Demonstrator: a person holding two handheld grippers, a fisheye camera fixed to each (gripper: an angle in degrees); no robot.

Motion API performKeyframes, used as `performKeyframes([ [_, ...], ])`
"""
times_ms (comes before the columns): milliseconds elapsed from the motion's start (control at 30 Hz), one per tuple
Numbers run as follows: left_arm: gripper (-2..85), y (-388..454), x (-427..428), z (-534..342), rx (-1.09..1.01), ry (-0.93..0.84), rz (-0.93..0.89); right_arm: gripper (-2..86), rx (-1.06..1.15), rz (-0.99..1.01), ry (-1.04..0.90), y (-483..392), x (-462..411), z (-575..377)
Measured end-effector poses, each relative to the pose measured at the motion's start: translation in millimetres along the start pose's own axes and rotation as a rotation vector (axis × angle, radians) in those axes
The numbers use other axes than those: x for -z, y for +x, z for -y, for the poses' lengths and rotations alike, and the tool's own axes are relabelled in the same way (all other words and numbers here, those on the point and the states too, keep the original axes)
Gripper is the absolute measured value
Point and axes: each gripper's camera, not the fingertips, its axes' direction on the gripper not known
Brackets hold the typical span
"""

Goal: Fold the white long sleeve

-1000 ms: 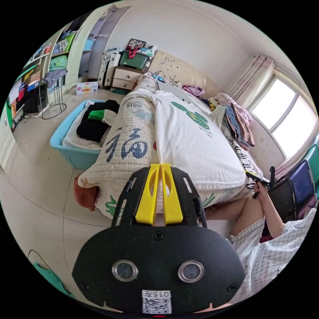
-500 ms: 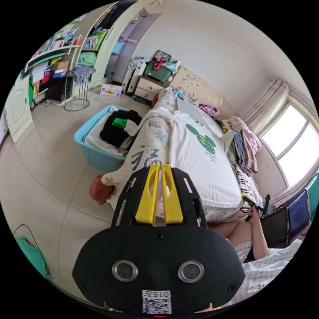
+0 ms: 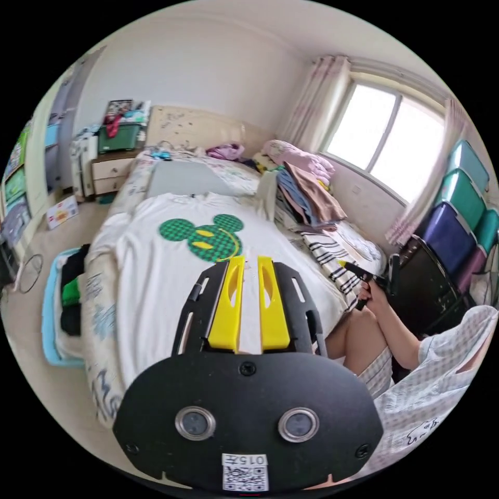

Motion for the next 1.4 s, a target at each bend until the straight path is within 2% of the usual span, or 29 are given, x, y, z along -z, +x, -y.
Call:
performKeyframes([
  [167, 5.1, 28.1, -150.6, 53.7, -0.103, -0.151, -0.192, 9.2, -0.001, 0.085, 0.107, 5.7, -39.8, 128.3],
  [300, 5.6, 49.0, -256.8, 61.9, -0.190, -0.344, -0.163, 9.6, 0.013, -0.074, 0.020, 16.7, -135.5, 231.0],
  [367, 6.1, 50.8, -281.6, 63.4, -0.187, -0.429, -0.141, 10.1, 0.077, -0.128, -0.027, 12.3, -184.2, 263.0],
  [500, 4.3, 53.7, -295.0, 61.1, -0.197, -0.420, -0.068, 12.7, 0.178, -0.397, -0.110, -2.6, -291.8, 311.5],
  [667, 1.7, 44.3, -309.6, 60.0, -0.187, -0.422, -0.058, 12.7, 0.053, -0.464, -0.104, 17.0, -356.9, 342.2],
  [733, 1.3, 32.1, -314.7, 60.4, -0.153, -0.427, -0.091, 10.3, 0.035, -0.489, -0.113, 23.3, -374.0, 348.0],
  [800, 0.8, 12.0, -321.4, 60.4, -0.097, -0.436, -0.156, 1.0, 0.002, -0.562, -0.140, 31.8, -391.2, 350.3],
  [833, 0.7, 7.2, -322.8, 60.2, -0.086, -0.437, -0.173, 0.6, -0.004, -0.568, -0.142, 32.6, -392.2, 349.8],
  [933, 0.5, -10.1, -327.8, 58.1, -0.055, -0.441, -0.221, -0.4, 0.025, -0.417, 0.003, 13.2, -367.9, 339.1],
  [1033, 1.1, -19.6, -327.7, 55.0, -0.054, -0.437, -0.218, -0.5, 0.178, -0.123, 0.056, -34.4, -329.4, 308.8],
  [1100, 2.8, -36.2, -316.9, 51.7, -0.019, -0.386, -0.229, -0.6, 0.404, 0.138, -0.006, -86.2, -297.5, 256.0],
  [1133, 3.3, -43.8, -311.6, 51.1, 0.007, -0.362, -0.238, -0.7, 0.454, 0.193, -0.039, -98.3, -292.3, 239.1],
  [1167, 4.6, -62.6, -297.9, 50.0, 0.074, -0.300, -0.278, -0.7, 0.543, 0.272, -0.170, -120.1, -288.1, 203.3],
  [1233, 6.0, -95.9, -272.0, 45.0, 0.183, -0.181, -0.326, -0.8, 0.536, 0.302, -0.318, -133.7, -288.0, 150.7],
  [1300, 6.9, -134.8, -237.8, 31.6, 0.293, -0.052, -0.277, -0.8, 0.501, 0.276, -0.440, -128.1, -292.9, 95.1],
  [1400, 7.9, -162.4, -218.1, 17.6, 0.357, -0.003, -0.232, -0.7, 0.324, 0.297, -0.454, -101.9, -288.6, 70.7],
])
